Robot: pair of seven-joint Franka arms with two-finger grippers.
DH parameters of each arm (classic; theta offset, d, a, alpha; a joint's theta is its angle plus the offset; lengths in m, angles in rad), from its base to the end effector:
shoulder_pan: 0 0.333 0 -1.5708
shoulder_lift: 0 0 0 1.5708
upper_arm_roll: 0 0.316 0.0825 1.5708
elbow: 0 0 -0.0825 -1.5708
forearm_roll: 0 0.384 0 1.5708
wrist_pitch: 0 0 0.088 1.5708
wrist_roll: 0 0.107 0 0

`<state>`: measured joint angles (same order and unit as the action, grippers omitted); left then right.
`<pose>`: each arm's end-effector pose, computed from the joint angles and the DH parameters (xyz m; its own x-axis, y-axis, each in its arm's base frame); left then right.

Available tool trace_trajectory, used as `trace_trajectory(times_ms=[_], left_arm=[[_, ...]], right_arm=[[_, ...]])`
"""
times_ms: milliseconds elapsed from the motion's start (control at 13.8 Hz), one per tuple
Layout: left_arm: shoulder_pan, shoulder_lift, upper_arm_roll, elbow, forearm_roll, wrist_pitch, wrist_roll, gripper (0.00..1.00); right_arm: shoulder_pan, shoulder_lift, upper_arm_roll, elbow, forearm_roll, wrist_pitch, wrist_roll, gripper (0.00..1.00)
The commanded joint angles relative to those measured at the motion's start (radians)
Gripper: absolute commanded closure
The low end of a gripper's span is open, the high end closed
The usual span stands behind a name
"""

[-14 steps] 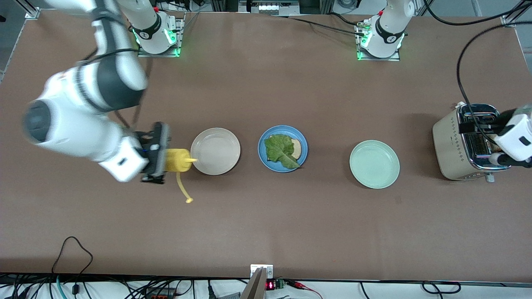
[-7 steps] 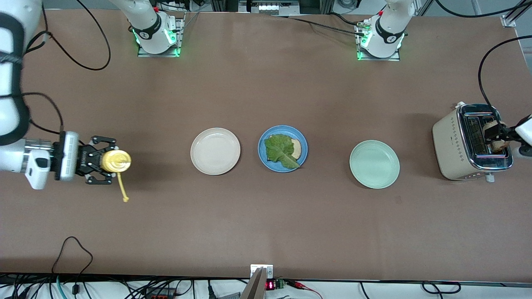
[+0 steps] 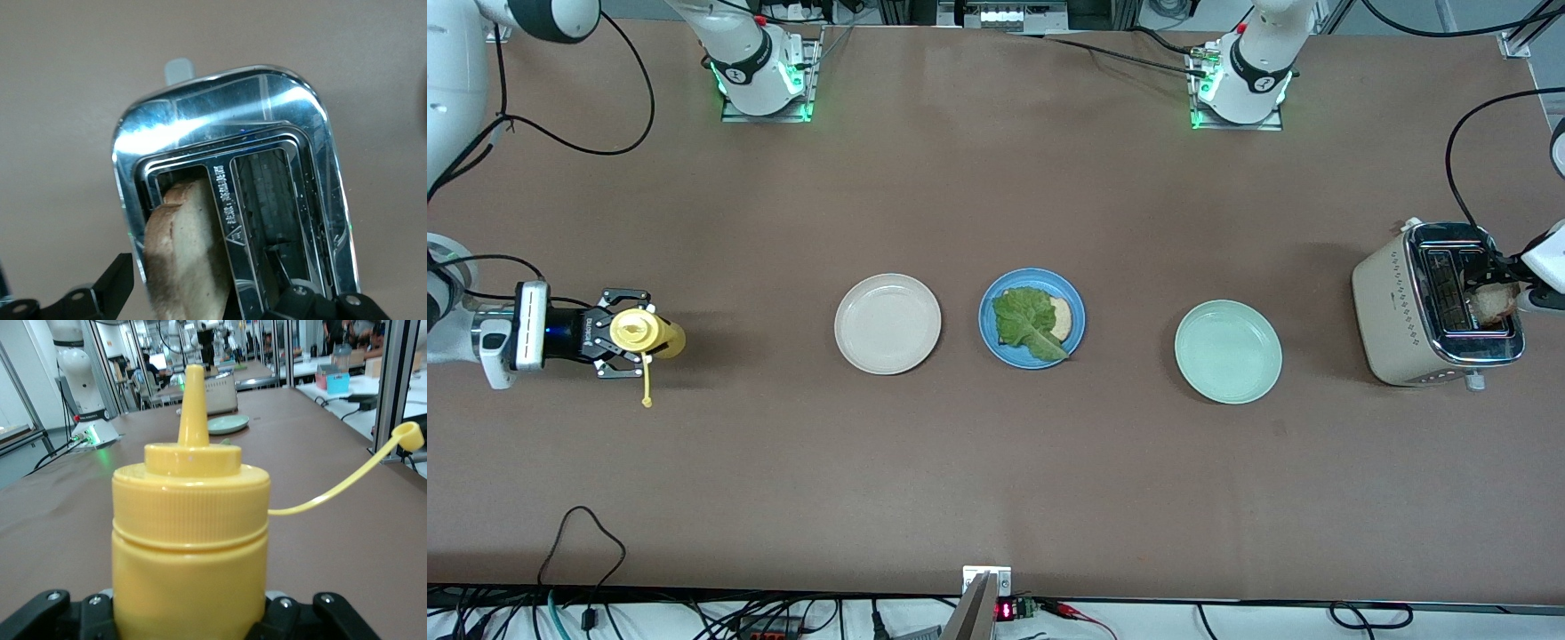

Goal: Make sandwich in blue plate with both arms
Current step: 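Set down the bottle with the right gripper while the left grasps bread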

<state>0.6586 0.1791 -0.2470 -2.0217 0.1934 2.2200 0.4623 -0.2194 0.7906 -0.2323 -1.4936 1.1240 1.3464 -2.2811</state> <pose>0.5336 0.2437 0.3677 0.9868 -0.1589 -0.0321 -0.1615 -0.9807 -0.1103 0.6289 -0.1526 0.2184 0.1278 0.3307 0.9350 0.9872 0.0480 -0.1519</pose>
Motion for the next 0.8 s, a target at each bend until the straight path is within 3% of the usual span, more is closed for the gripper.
trace_trajectory(times_ms=[0, 290, 725], left_arm=[[0.048, 0.026, -0.017, 0.001, -0.077, 0.013, 0.062, 0.24], [0.053, 0.033, -0.015, 0.008, -0.109, 0.006, 0.067, 0.58], [0.055, 0.033, -0.015, 0.034, -0.109, -0.013, 0.087, 0.62]], right_arm=[[-0.05, 0.059, 0.022, 0.013, 0.046, -0.052, -0.105, 0.75], [-0.093, 0.13, 0.022, 0.019, 0.074, -0.075, -0.208, 0.74], [-0.133, 0.187, 0.027, 0.021, 0.076, -0.099, -0.273, 0.64]])
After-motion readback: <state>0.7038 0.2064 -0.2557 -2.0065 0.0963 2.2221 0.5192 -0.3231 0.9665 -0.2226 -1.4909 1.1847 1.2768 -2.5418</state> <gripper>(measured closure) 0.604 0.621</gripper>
